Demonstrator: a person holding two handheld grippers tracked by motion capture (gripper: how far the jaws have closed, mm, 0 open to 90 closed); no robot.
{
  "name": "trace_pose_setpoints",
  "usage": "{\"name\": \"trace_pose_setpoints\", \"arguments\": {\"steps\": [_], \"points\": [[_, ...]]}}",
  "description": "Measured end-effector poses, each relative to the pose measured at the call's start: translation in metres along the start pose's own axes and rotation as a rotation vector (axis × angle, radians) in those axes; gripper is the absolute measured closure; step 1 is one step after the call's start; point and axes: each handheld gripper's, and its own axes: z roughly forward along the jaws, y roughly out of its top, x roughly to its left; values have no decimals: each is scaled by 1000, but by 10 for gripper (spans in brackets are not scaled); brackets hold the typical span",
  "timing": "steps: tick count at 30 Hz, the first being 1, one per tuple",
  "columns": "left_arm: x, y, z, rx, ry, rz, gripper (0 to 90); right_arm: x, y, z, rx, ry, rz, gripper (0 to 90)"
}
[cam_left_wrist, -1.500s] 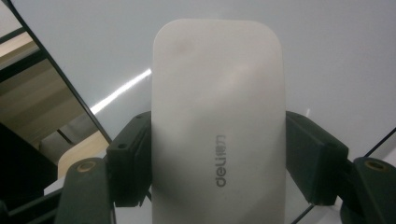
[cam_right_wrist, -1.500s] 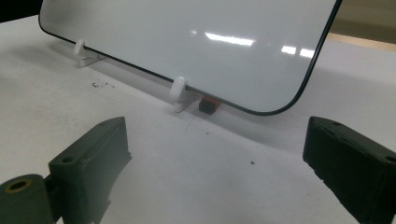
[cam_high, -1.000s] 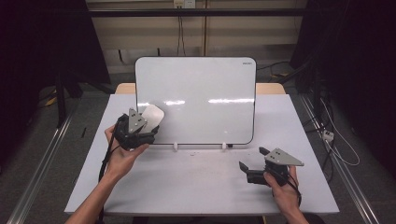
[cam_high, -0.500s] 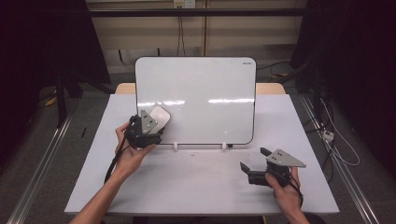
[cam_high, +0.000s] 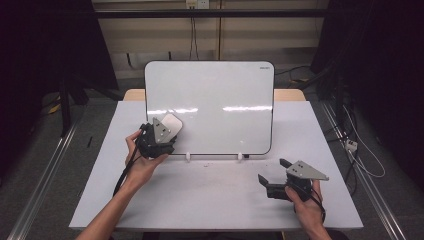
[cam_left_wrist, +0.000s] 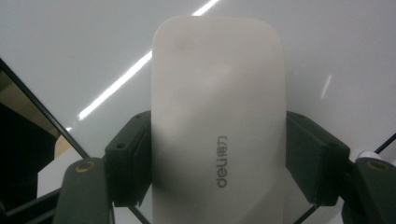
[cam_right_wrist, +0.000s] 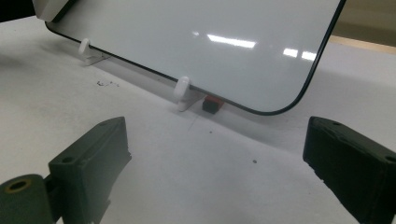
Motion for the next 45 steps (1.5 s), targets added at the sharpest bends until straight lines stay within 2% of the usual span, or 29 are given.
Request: {"name": "trace_pose_setpoints", "arguments": {"steps": [3, 6, 9, 11, 13, 18, 20, 23, 24, 28, 29, 31, 34, 39, 42, 43, 45], "points": [[2, 1, -2, -16, -17, -18, 287, 0, 0, 0, 0, 1, -1, 68], [4, 1, -2, -10, -27, -30, 282, -2, -1, 0, -1, 3, 2, 68], [5, 0, -2, -12, -37, -44, 239, -2, -1, 0, -2, 4, 2, 68], [6, 0, -2, -8, -55, -56, 223, -2, -1, 0, -2, 5, 3, 68], [5, 0, -2, -17, -45, -58, 207, -2, -1, 0, -2, 5, 4, 68], [7, 0, -3, -24, -51, -70, 114, -3, -1, 1, -2, 2, 8, 68], [8, 0, -3, -33, -54, -71, 110, -3, -1, 1, -1, 2, 3, 68], [9, 0, -5, -55, -72, -96, 95, -2, 0, 2, 1, 1, 8, 69], [10, 1, -7, -52, -73, -90, 90, -2, 0, 1, 0, 0, 8, 68], [11, 3, -11, -52, -109, -139, 86, -2, 0, 1, 1, -6, 7, 68], [12, 3, -13, -44, -119, -138, 81, -2, 0, 1, 2, -7, 6, 68], [13, 3, -15, -49, -118, -158, 76, -2, 0, 1, 2, -10, 7, 68], [16, 2, -18, -49, -156, -198, 74, 0, 1, 1, 0, -8, 5, 68], [20, 0, -24, -45, -188, -223, 68, 0, 1, 3, 2, -3, 2, 68], [22, -2, -25, -41, -229, -253, 66, 1, 1, 4, 5, 2, 3, 68], [22, -3, -26, -44, -229, -266, 62, 1, 1, 4, 4, 3, 3, 68], [21, -4, -27, -28, -220, -258, 59, 0, 1, 3, 3, 3, 2, 68]]}}
